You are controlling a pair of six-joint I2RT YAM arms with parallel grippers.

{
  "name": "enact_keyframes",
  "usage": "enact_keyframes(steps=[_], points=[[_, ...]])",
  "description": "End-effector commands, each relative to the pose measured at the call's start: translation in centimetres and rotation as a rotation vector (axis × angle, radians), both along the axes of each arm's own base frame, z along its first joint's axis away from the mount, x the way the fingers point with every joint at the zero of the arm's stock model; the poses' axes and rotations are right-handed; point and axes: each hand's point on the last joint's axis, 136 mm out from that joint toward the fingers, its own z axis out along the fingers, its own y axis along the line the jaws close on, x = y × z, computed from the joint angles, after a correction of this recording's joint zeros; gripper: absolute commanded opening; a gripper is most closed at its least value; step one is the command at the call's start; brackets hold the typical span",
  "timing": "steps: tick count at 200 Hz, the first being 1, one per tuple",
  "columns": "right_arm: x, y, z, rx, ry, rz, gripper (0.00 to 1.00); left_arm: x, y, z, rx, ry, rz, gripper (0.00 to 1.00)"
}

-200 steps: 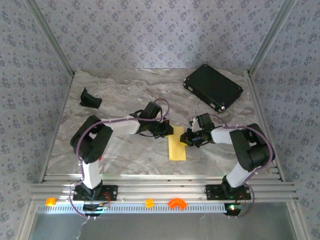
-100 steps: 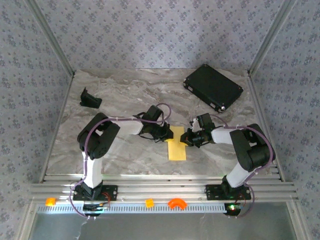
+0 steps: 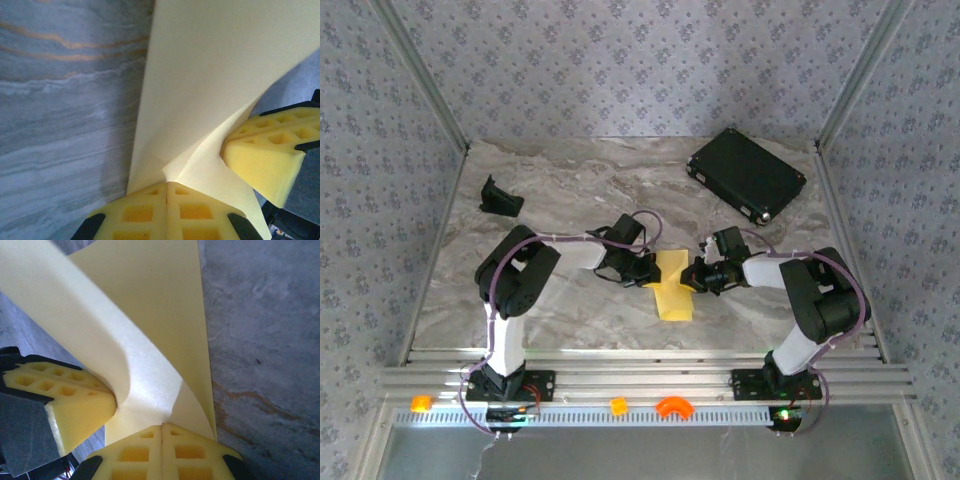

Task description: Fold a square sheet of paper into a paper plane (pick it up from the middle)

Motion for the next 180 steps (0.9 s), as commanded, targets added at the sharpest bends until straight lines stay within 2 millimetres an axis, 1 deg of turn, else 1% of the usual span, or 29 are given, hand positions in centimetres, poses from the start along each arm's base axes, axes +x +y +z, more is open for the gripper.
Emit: enact_keyframes(steps=[1, 12, 26, 43, 63, 71, 97, 113, 131, 144, 156, 169, 180], points=[[-3.0, -2.7, -3.6, -0.152, 0.135, -0.032, 0.0, 0.9, 0.7, 1.6, 0.032, -0.032, 0.008, 0.0], [-3.1, -2.7, -3.6, -0.155, 0.134, -0.033, 0.0, 1.4, -0.3, 2.7, -0.024, -0.039, -0.002, 0.0], [-3.1, -2.8, -3.7, -0.156, 0.138, -0.037, 0.0, 1.7, -1.0, 3.0, -0.049, -0.04, -0.015, 0.0], [-3.1, -2.7, -3.6, -0.152, 0.137, -0.032, 0.0, 1.8, -1.4, 2.8, -0.059, -0.031, -0.028, 0.0], [-3.1, -2.8, -3.6, -0.152, 0.137, -0.034, 0.0, 2.0, -1.5, 1.9, -0.054, -0.019, -0.029, 0.0], [-3.1, -2.8, -3.6, -0.151, 0.137, -0.033, 0.0, 2.1, -1.2, 1.3, -0.038, -0.016, -0.02, 0.0], [-3.2, -2.7, -3.6, -0.144, 0.135, -0.031, 0.0, 2.6, 0.4, -1.1, 0.022, 0.007, 0.037, 0.0], [-3.3, -2.8, -3.7, -0.145, 0.138, -0.031, 0.0, 2.7, 1.7, -2.7, 0.072, 0.02, 0.064, 0.0], [-3.3, -2.8, -3.7, -0.147, 0.139, -0.032, 0.0, 3.0, 2.9, -3.6, 0.126, 0.02, 0.088, 0.0], [-3.3, -2.8, -3.7, -0.146, 0.138, -0.032, 0.0, 3.5, 3.4, -3.5, 0.155, 0.004, 0.097, 0.0], [-3.3, -2.9, -3.7, -0.144, 0.137, -0.034, 0.0, 4.3, 3.6, -2.9, 0.166, -0.017, 0.109, 0.0], [-3.3, -2.8, -3.8, -0.141, 0.135, -0.032, 0.0, 5.1, 3.1, -1.6, 0.153, -0.036, 0.121, 0.0], [-3.3, -2.9, -3.8, -0.141, 0.137, -0.034, 0.0, 5.8, 2.4, -0.2, 0.12, -0.058, 0.121, 0.0]])
